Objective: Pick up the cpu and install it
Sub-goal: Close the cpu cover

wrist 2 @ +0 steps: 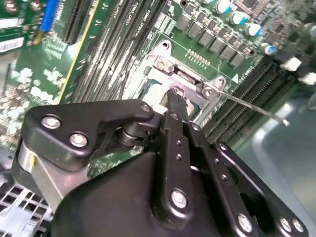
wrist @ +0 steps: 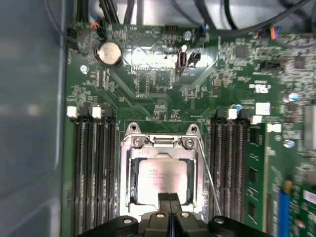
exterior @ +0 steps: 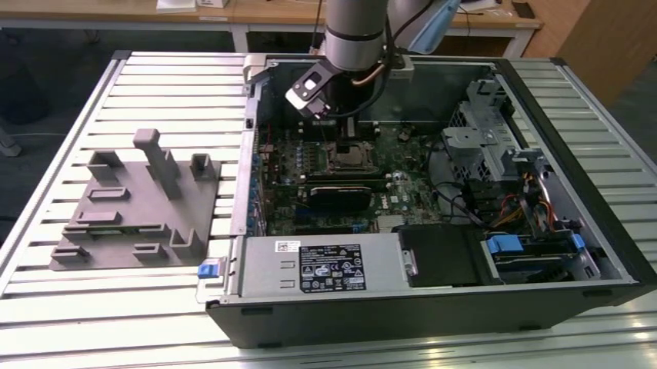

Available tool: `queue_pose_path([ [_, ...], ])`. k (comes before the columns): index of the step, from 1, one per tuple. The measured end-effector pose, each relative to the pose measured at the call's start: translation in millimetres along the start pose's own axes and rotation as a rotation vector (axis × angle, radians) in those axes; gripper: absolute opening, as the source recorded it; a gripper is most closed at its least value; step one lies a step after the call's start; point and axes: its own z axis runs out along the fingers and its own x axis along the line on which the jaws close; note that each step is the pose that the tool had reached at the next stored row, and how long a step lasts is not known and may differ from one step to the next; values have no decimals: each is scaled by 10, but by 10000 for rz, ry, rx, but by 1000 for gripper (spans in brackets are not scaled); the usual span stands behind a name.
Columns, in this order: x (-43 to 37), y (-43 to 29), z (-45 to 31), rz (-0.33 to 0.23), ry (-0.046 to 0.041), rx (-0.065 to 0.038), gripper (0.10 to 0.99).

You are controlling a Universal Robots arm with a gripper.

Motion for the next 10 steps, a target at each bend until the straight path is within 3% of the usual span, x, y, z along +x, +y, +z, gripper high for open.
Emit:
queue_pose_path([
  [10, -1, 84, 2, -1, -1, 1, 106],
])
